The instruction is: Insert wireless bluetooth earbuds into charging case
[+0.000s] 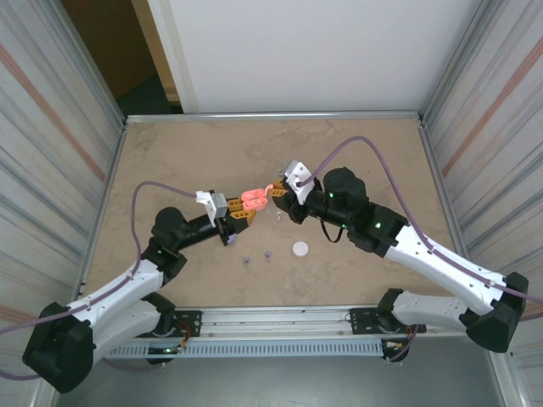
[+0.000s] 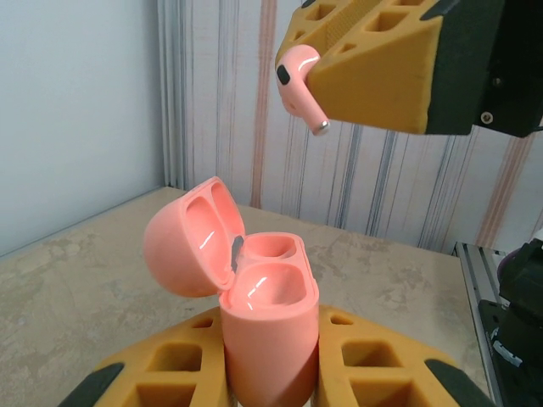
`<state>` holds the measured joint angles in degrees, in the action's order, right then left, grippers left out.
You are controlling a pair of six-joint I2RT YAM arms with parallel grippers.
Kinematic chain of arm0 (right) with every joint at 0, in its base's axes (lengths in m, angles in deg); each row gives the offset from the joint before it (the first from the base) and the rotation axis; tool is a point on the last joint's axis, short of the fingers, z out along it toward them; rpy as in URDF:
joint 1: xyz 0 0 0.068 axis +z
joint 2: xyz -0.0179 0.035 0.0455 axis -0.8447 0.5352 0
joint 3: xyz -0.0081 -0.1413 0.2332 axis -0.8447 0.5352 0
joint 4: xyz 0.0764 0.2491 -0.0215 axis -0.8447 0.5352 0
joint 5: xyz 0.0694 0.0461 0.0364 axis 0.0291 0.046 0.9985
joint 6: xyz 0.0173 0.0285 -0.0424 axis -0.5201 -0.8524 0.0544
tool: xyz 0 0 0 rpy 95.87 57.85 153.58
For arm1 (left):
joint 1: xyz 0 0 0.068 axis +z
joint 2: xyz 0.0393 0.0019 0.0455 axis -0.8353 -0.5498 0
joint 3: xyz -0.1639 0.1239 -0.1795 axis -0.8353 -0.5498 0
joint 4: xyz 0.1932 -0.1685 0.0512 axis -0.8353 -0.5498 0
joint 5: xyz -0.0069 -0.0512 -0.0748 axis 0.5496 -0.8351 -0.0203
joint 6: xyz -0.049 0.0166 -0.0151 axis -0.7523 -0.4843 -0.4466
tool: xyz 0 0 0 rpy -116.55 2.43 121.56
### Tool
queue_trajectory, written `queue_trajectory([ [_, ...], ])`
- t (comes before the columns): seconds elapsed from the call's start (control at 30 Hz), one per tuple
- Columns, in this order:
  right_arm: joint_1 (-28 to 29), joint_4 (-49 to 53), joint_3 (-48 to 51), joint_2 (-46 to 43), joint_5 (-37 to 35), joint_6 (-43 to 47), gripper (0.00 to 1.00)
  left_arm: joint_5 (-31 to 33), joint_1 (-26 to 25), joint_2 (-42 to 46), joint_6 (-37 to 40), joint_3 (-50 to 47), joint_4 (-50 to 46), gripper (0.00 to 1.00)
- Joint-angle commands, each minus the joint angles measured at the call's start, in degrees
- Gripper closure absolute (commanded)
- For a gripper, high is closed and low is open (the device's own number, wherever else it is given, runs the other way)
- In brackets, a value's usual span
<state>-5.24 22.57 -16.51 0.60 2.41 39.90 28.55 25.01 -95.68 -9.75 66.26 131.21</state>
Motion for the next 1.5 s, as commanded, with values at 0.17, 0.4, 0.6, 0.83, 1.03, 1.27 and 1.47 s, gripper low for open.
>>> queue_trajectory([
  [0.17,3.5,-1.0,-5.2,4.3,-2.7,6.2,0.84,-1.3,-0.4,0.1,1.0,1.9,2.7,1.0],
  [0.4,4.9,0.7,-7.8,7.3,-3.5,7.9,0.84,-1.3,-0.4,0.0,1.1,1.9,2.8,1.0],
  [0.6,5.7,1.8,-8.6,8.5,-4.3,9.5,0.84,-1.0,-0.4,-0.1,1.1,1.9,2.9,1.0],
  [0.83,6.2,3.3,-8.6,9.1,-6.2,10.8,0.84,-1.0,-0.4,0.0,1.0,1.9,3.0,1.0],
  [1.03,6.9,3.9,-8.6,9.5,-6.9,11.4,0.84,-1.0,-0.4,0.0,0.9,1.9,3.0,1.0],
  [1.27,7.4,4.5,-8.8,10.4,-7.4,11.4,0.84,-1.1,-0.4,0.0,0.9,1.9,3.0,1.0],
  [1.47,7.7,5.5,-9.1,10.8,-7.0,11.3,0.84,-1.1,-0.4,0.1,0.8,1.8,3.1,1.0],
])
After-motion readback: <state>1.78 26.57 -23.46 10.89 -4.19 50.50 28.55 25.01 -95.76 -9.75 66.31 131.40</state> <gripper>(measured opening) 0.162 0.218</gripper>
